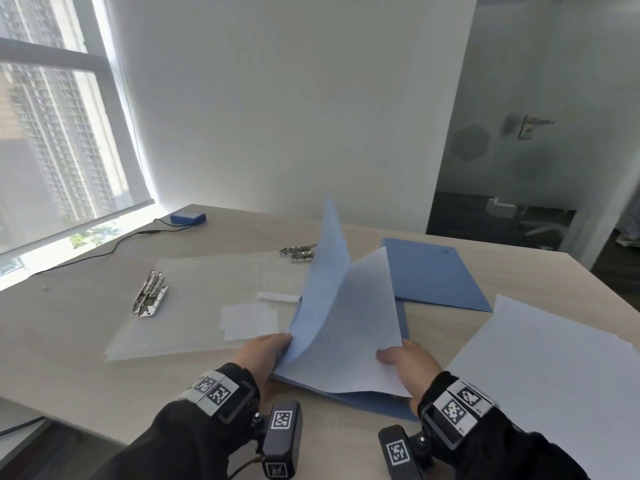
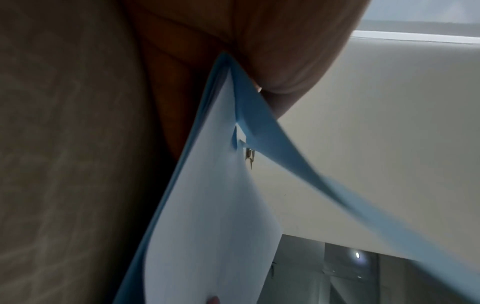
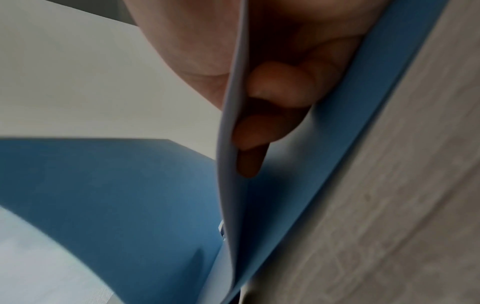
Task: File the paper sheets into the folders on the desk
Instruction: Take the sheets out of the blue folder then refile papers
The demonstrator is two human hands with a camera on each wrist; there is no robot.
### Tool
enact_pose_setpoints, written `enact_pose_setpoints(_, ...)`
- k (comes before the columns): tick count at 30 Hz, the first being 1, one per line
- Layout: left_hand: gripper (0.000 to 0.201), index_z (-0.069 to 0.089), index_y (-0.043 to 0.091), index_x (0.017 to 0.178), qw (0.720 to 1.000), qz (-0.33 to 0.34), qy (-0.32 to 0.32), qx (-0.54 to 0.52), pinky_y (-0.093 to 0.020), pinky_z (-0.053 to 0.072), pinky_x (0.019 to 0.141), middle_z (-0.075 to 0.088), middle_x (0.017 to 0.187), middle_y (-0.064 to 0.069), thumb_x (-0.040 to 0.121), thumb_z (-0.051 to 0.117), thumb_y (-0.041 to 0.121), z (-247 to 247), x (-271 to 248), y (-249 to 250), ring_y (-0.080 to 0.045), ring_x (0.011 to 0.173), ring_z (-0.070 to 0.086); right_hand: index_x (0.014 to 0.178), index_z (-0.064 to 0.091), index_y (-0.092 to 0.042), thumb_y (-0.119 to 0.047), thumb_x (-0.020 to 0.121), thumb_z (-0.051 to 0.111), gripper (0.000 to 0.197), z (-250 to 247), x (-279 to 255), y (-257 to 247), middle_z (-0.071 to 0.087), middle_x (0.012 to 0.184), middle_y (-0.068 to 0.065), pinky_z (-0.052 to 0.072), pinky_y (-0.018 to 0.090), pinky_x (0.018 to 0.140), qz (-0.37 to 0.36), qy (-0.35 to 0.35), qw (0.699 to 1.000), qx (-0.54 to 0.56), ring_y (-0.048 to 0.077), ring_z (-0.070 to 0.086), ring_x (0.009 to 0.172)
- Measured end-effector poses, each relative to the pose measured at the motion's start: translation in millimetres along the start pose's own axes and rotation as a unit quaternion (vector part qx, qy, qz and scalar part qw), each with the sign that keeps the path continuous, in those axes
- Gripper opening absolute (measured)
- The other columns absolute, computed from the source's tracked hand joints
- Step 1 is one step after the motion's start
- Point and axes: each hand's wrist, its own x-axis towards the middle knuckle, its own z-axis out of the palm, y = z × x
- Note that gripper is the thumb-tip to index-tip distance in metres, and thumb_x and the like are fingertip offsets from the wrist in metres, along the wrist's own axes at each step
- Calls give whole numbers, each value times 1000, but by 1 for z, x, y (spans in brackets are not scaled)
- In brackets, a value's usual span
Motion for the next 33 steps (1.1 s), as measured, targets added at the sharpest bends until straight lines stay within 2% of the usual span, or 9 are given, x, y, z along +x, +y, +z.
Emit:
enact_pose_setpoints(4, 18, 62, 11, 107, 999, -15, -37, 30, -45, 60, 57, 68, 89, -14, 95, 50, 6, 8, -6, 3, -30, 68, 67, 99, 61, -3, 1, 97, 49, 13, -2, -13, -5, 59, 112, 16, 45, 34, 77, 36, -1, 999, -6, 30, 57, 92)
enact_pose_setpoints(7, 34, 54, 15, 125, 997, -6, -51, 50, -41, 60, 54, 65, 99, -14, 95, 49, 2, 9, -8, 3, -31, 78, 64, 78, 55, -15, -2, 98, 51, 24, -3, -16, -5, 58, 87, 5, 41, 30, 56, 7, 24, 999, 39, 22, 52, 70)
enact_pose_setpoints(10, 41, 52, 19, 130, 997, 7, -57, 54, -34, 56, 48, 63, 102, -12, 94, 47, -1, 7, -11, 1, -30, 77, 63, 81, 60, -10, -15, 97, 55, 18, -5, -13, -2, 62, 72, 8, 42, 29, 50, 18, 0, 998, 66, 27, 55, 64)
enact_pose_setpoints(13, 47, 54, 27, 129, 997, 18, -58, 40, -33, 56, 49, 62, 111, -10, 93, 47, -2, 1, -14, -2, -30, 80, 64, 88, 67, -7, -24, 82, 62, 19, -10, -17, -6, 66, 80, 18, 43, 33, 60, 26, -20, 991, 130, 33, 60, 71)
enact_pose_setpoints(17, 51, 57, 33, 126, 998, 32, -59, -3, -34, 56, 49, 68, 108, -8, 92, 47, -3, -16, -13, -4, -27, 71, 70, 97, 71, -3, -35, 99, 47, 39, -22, -14, -8, 75, 83, 13, 50, 31, 60, 4, 10, 995, 98, 26, 69, 69)
enact_pose_setpoints(21, 53, 61, 32, 122, 994, 59, -65, -62, -37, 58, 53, 76, 100, -6, 90, 46, -7, -33, -10, -5, -26, 69, 75, 118, 64, -16, -31, 96, 52, 30, -26, -17, -7, 69, 101, 5, 49, 32, 60, -55, 33, 998, -19, 26, 65, 81)
enact_pose_setpoints(28, 49, 60, 38, 123, 986, 125, -87, -65, -49, 57, 71, 72, 112, -4, 93, 48, 0, -26, -18, -3, -29, 86, 70, 110, 72, -18, -50, 98, 40, 47, -20, -33, -18, 73, 91, 19, 45, 31, 49, -10, -110, 987, 113, 33, 66, 69)
enact_pose_setpoints(31, 46, 56, 35, 125, 987, 136, -77, -42, -46, 57, 65, 71, 110, -3, 94, 50, 2, -18, -20, -1, -28, 86, 70, 117, 65, -23, -30, 99, 48, 26, -19, -38, -21, 74, 95, 17, 45, 31, 46, -53, -110, 990, 73, 36, 68, 66)
enact_pose_setpoints(33, 40, 53, 32, 126, 989, 127, -69, -2, -43, 58, 63, 68, 111, -5, 96, 51, 6, -12, -20, 3, -29, 88, 68, 119, 60, -26, -16, 99, 48, 27, -21, -36, -21, 74, 97, 14, 46, 29, 44, -82, -91, 991, 48, 33, 69, 64)
